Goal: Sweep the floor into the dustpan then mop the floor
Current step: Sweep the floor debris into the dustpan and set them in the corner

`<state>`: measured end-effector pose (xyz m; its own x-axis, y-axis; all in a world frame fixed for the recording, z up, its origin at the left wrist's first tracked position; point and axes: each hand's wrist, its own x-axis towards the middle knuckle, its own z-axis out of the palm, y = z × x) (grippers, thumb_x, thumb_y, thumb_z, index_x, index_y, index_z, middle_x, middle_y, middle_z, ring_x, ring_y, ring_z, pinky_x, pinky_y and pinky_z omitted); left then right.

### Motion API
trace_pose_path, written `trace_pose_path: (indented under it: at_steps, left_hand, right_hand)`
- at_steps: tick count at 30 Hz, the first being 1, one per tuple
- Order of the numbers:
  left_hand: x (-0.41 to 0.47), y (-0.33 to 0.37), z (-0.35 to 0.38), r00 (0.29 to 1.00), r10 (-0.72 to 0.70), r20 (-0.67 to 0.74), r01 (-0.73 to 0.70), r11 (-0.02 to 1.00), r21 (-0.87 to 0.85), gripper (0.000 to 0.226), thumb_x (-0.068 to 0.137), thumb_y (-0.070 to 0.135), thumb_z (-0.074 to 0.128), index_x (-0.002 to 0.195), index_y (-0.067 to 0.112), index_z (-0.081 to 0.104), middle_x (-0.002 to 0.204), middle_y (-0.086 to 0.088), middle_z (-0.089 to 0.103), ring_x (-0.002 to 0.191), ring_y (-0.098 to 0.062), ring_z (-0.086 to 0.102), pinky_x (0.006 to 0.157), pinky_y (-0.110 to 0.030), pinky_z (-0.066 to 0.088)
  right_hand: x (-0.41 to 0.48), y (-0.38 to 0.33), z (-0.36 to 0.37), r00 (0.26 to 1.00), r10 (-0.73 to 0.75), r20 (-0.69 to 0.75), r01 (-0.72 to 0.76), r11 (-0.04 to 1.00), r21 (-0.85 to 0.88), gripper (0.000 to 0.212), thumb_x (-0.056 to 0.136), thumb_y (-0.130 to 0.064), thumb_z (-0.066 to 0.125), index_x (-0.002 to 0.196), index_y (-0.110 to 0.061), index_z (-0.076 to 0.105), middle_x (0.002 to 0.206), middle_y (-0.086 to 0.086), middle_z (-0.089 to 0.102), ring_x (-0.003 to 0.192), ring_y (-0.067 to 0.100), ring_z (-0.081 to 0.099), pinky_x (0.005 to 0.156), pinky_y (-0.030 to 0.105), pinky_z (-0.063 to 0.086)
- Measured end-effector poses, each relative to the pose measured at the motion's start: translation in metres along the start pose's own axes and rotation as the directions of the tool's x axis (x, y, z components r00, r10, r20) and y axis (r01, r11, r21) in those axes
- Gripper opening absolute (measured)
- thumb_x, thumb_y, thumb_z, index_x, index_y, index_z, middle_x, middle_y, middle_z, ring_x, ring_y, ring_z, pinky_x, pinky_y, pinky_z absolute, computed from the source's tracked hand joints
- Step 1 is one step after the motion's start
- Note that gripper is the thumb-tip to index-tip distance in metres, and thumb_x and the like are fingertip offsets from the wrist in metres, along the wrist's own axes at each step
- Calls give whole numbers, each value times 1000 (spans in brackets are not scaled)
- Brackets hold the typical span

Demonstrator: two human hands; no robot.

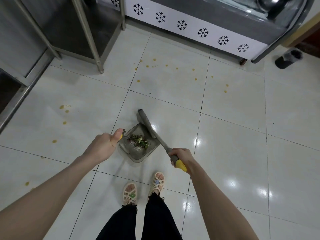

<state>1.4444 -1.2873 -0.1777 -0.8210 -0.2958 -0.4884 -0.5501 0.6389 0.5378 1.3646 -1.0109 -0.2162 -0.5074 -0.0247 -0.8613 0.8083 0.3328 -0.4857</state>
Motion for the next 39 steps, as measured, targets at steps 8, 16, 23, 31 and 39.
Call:
trace_pose_path:
  at_steps: [8, 16, 23, 31, 39]
  left_hand:
    - [-15, -18, -1, 1000, -8, 15, 9, 1000, -21, 79, 70, 82, 11, 50, 11, 37, 49, -5, 44, 50, -23, 42, 57, -30, 38]
    - [-27, -25, -1, 1000, -28, 11, 28, 999, -29, 80, 66, 85, 9, 52, 11, 35, 48, -3, 40, 46, -22, 38, 53, -30, 36]
    - [-44, -28, 1, 999, -16, 28, 17, 999, -40, 80, 64, 84, 9, 53, 11, 37, 50, -4, 41, 48, -22, 38, 55, -30, 37]
    - [-59, -41, 2, 999, -39, 8, 39, 998, -50, 79, 64, 84, 8, 51, 10, 34, 49, -5, 38, 47, -23, 36, 55, -31, 36]
    - [-74, -47, 9, 1000, -4, 8, 4, 998, -56, 75, 67, 83, 9, 50, 13, 29, 47, -3, 35, 48, -21, 34, 53, -31, 34]
  right_hand:
    - [-14, -6, -9, 998, -61, -27, 59, 995, -85, 15, 78, 2, 61, 90, 10, 67, 62, 13, 55, 40, 19, 52, 40, 22, 44]
    - [-12, 10, 16, 1000, -18, -9, 18, 997, -73, 7, 79, 5, 59, 85, 4, 63, 62, 13, 53, 43, 22, 50, 40, 22, 43]
    - [-40, 13, 3, 999, -40, 29, 43, 993, -109, 6, 76, 2, 62, 81, 6, 64, 62, 14, 55, 43, 20, 53, 41, 22, 43]
    - [-41, 24, 29, 998, -60, 2, 60, 993, -100, 2, 80, 5, 58, 82, 5, 59, 65, 16, 50, 46, 24, 47, 38, 20, 40]
    - [-63, 46, 11, 1000, -21, 14, 21, 997, -73, 15, 79, -3, 64, 89, 8, 63, 68, 16, 57, 46, 20, 55, 43, 23, 44]
